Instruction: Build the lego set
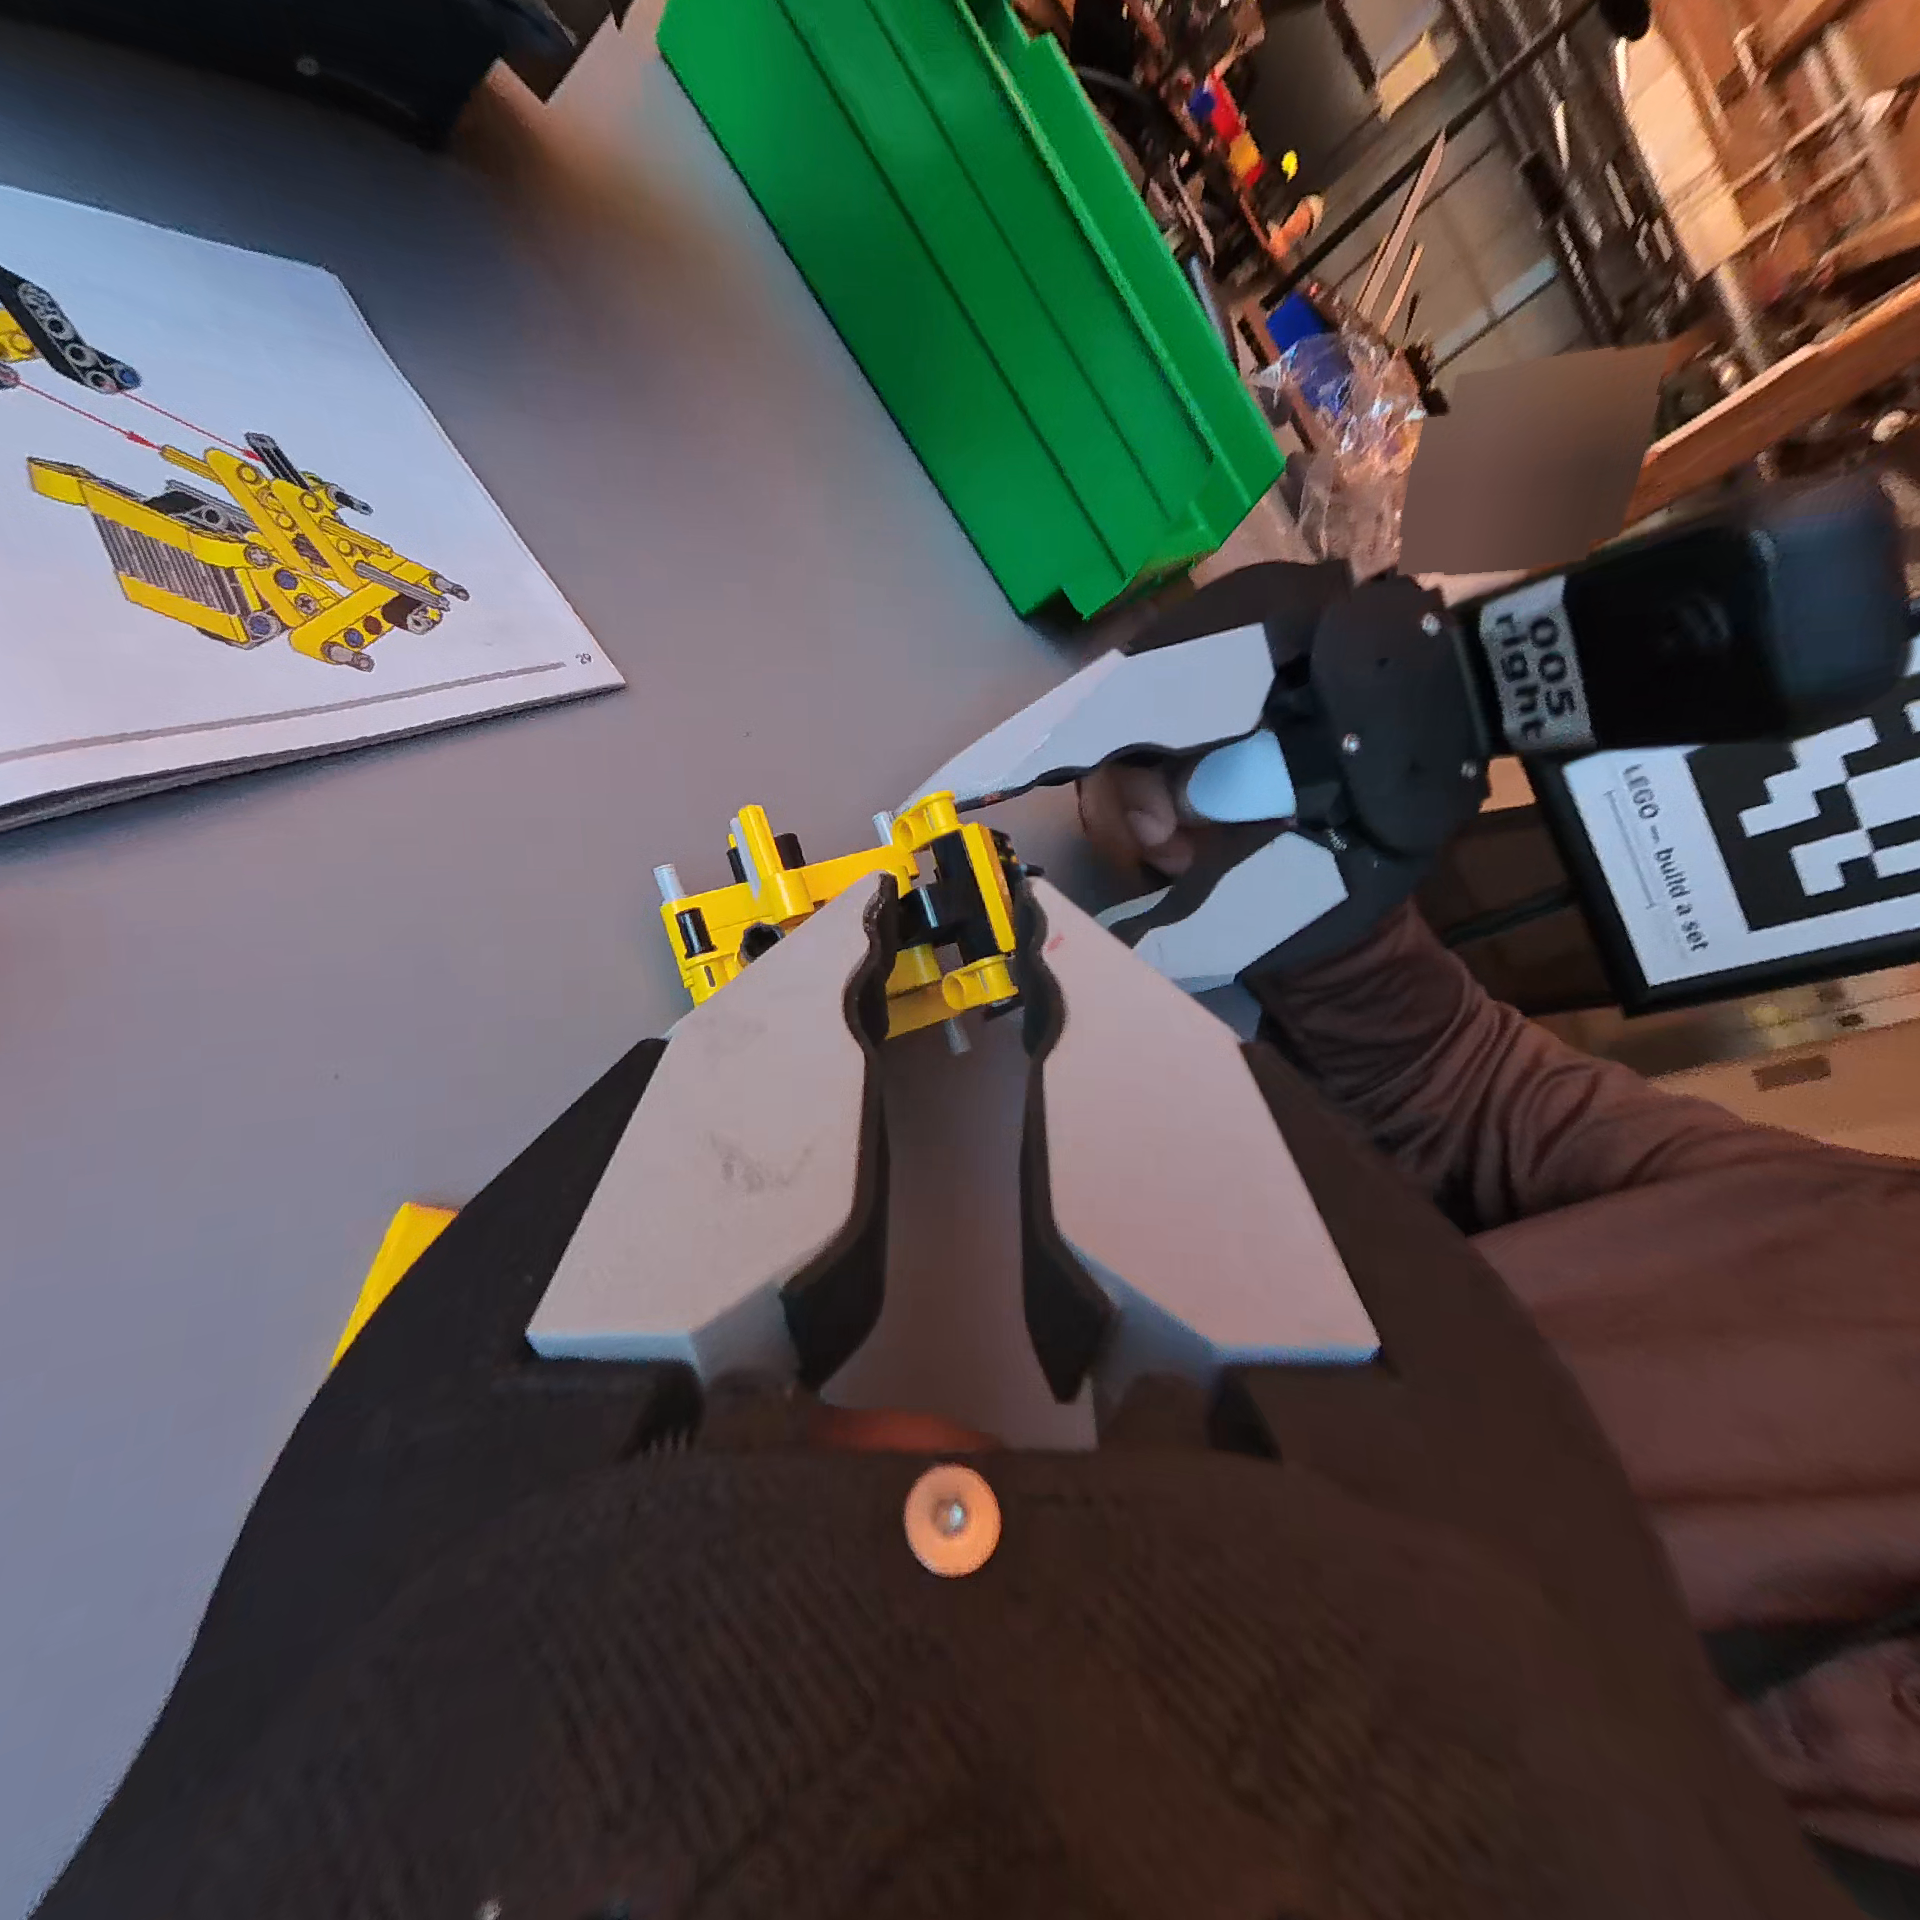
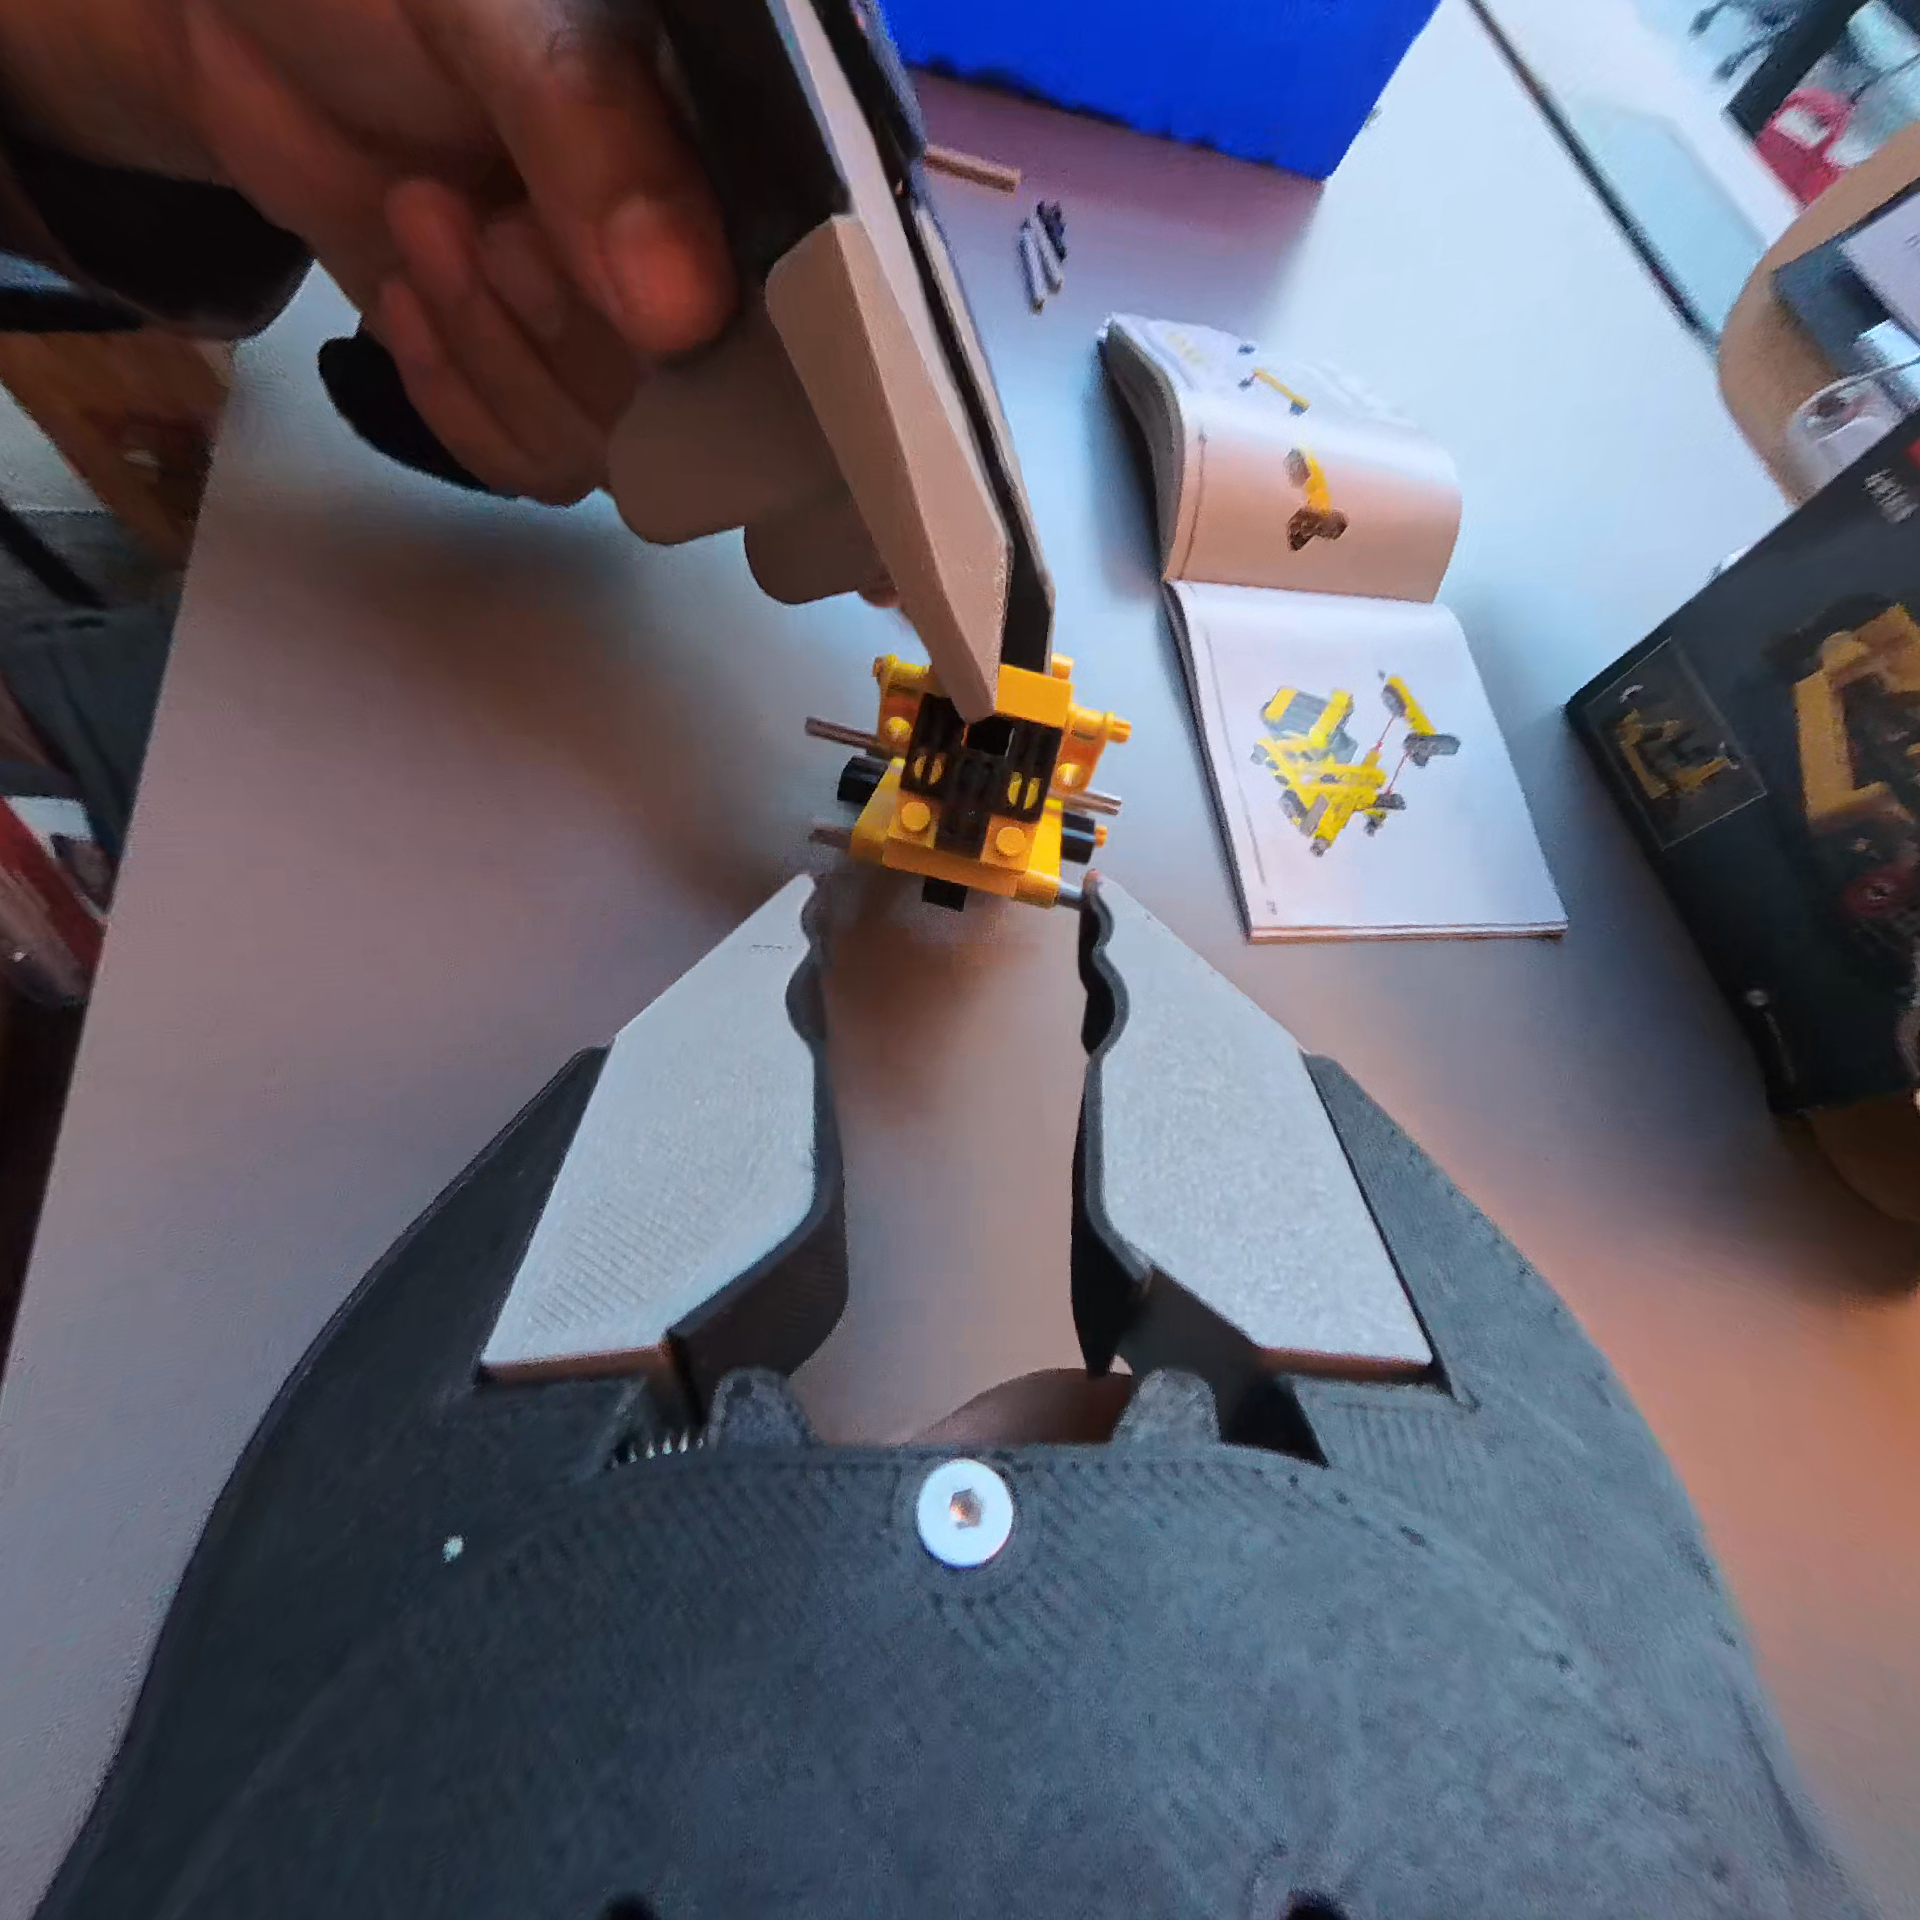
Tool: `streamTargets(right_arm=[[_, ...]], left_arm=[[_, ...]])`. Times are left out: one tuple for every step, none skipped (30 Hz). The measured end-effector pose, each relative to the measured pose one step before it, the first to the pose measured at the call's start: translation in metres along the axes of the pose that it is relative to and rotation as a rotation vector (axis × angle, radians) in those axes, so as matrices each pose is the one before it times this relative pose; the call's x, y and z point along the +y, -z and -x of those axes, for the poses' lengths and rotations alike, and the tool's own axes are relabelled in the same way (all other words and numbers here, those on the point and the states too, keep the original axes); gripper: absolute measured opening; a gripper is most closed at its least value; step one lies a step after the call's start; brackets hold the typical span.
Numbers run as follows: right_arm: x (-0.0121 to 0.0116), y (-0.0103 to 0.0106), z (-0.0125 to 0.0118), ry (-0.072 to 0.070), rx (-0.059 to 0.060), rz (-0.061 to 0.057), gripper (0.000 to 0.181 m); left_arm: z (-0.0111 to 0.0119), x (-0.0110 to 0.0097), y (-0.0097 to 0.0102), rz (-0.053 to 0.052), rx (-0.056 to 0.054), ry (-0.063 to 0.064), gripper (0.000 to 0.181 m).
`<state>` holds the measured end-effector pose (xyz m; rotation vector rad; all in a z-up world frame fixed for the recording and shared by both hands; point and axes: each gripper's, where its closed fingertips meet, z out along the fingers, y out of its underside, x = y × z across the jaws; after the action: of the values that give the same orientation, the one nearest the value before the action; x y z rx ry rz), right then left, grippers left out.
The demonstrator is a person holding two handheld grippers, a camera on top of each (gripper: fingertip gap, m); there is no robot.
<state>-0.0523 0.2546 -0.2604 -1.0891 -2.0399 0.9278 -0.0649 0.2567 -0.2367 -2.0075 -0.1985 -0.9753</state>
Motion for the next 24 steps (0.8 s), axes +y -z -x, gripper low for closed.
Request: streamTargets(right_arm=[[-0.00367,0.00037,-0.00106,0.0024,0.0182,-0.0187,0.044],[-0.00409,0.00056,-0.00045,-0.0051,0.0101,-0.0217,0.043],[-0.00361,0.00061,-0.00052,-0.0084,0.0053,-0.0194,0.043],[-0.00348,0.00054,-0.00036,-0.0075,0.0023,-0.0191,0.042],[-0.00319,0.00064,-0.00094,-0.0067,0.0039,-0.0173,0.037],[-0.00283,0.00076,-0.0009,-0.0037,0.0042,-0.0157,0.034],[-0.00291,0.00102,-0.0007,0.0011,0.0036,-0.0176,0.032],[-0.00195,0.00111,-0.00048,0.0009,0.0011,-0.0133,0.032],[-0.0006,0.0007,-0.00044,-0.0037,-0.0018,-0.0065,0.03],[0.00058,0.00045,-0.00003,-0.0054,-0.0049,0.0002,0.028],[0.00059,0.00005,-0.00063,-0.0044,-0.0005,0.0001,0.027],[-0.00059,0.00003,-0.00003,-0.0006,-0.0005,-0.0069,0.027],[-0.00082,0.00006,-0.0001,0.0034,0.0021,-0.008,0.025],[-0.00056,-0.00017,0.00028,0.0088,0.0022,-0.0061,0.023],[0.00017,-0.00027,-0.00017,0.0112,0.0047,-0.0008,0.023],[0.00028,-0.00017,0.00001,0.0134,0.0044,0.0007,0.023],[0.00002,0.00003,0.00025,0.0141,0.0024,-0.0024,0.023],[-0.00033,0.00036,0.00023,0.0138,0.0018,-0.0039,0.023],[-0.0009,0.00064,0.00002,0.0146,0.0034,-0.0077,0.023],[-0.00124,0.00079,-0.00018,0.012,0.0029,-0.0102,0.023],[-0.00069,0.00076,-0.00032,0.0056,0.0012,-0.0073,0.023],[-0.00052,0.00082,-0.00031,0.0018,-0.0007,-0.0054,0.023],[-0.00045,0.00082,-0.00025,0.0016,-0.0026,-0.0063,0.023],[0.00035,0.00078,-0.00041,0.0006,-0.0032,-0.0029,0.023]], left_arm=[[-0.00169,-0.00146,0.00122,-0.016,0.0142,0.0123,0.019],[-0.00228,-0.00159,0.00117,-0.0158,0.0183,0.0169,0.019],[-0.00222,-0.002,0.00102,-0.0194,0.0159,0.0168,0.019],[-0.00156,-0.00162,0.00102,-0.0164,0.0092,0.0098,0.019],[-0.00043,-0.00051,0.00059,-0.0088,0.0001,-0.0029,0.019],[-0.00113,-0.00008,0.00031,-0.0063,0.0027,-0.0051,0.019],[-0.00156,0.00042,-0.00002,-0.0037,0.0061,-0.002,0.019],[-0.00148,0.0003,-0.00005,-0.0039,0.0079,0.0016,0.019],[-0.00092,-0.00056,0.00025,-0.0089,0.0064,0.0048,0.019],[-0.00055,-0.00093,0.00045,-0.01,0.0055,0.0068,0.019],[-0.00019,-0.00098,0.00068,-0.0095,0.0051,0.0079,0.018],[-0.00026,-0.00104,0.00072,-0.0099,0.0086,0.0112,0.018],[0.00005,-0.00047,0.00073,-0.0074,0.0104,0.0143,0.018],[0.00022,-0.0005,0.00059,-0.0082,0.0106,0.0152,0.018],[0.00075,-0.00016,0.00071,-0.0059,0.0084,0.0165,0.019],[0.00095,0.00003,0.00064,-0.0031,0.0071,0.0154,0.019],[0.00054,0.00006,0.00066,-0.0026,0.0079,0.0123,0.018],[-0.00008,-0.00002,0.00076,-0.0019,0.0086,0.0108,0.018],[-0.00046,-0.00027,0.00084,-0.0027,0.0098,0.0099,0.018],[-0.00104,-0.0002,0.00063,-0.0011,0.0126,0.0098,0.018],[-0.0008,-0.0002,0.00057,-0.0004,0.0104,0.0079,0.018],[-0.00043,0.00005,0.00036,0.0017,0.0067,0.0031,0.018],[-0.00047,0.00007,0.00028,0.0014,0.0076,0.0013,0.018],[-0.0004,0.00003,0.00033,0.0006,0.0077,0.0062,0.018]])
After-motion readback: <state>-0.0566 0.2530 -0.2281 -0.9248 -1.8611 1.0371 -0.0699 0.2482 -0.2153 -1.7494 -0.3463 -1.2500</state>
